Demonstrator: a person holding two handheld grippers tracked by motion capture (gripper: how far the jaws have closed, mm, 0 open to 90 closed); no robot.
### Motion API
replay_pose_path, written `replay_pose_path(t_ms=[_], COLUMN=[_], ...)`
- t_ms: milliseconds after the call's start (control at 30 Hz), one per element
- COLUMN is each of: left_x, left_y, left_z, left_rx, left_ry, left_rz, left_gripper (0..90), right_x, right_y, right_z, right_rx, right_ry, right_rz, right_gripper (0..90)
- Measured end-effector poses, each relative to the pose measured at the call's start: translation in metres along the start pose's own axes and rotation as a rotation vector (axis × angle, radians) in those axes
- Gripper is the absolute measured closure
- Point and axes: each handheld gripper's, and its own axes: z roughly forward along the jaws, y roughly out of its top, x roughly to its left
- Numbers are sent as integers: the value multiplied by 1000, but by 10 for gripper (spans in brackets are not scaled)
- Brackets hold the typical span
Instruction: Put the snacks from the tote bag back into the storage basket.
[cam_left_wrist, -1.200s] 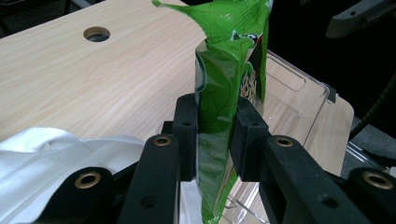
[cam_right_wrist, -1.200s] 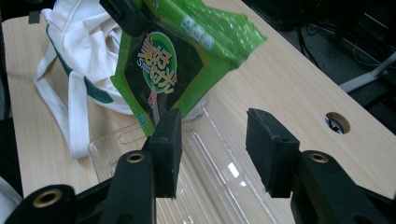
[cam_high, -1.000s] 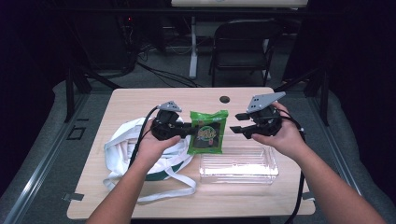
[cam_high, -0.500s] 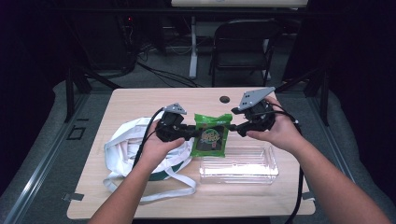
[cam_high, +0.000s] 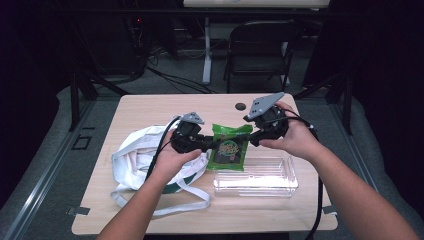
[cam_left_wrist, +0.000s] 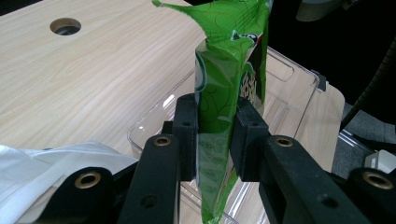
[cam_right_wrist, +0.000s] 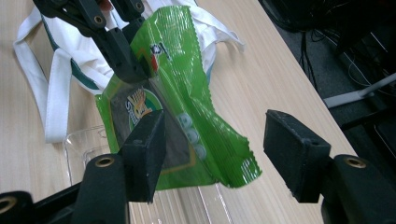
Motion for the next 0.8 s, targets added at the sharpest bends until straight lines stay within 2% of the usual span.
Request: replay_pose_path(t_ms=[300,600,800], left_x=[-3,-8,-9], left_y=[2,4,3], left_z=[3,2,2], left_rx=[0,-11,-10], left_ry=[-10,-20,-32], left_rz=[9,33,39], left_gripper=[745,745,746], right_x=[4,5,2], right_y=[7,8,7], right_z=[9,17,20], right_rx=[24,72,86], right_ry=[31,67,118], right_rz=[-31,-71,-62], right_gripper=[384,457,520])
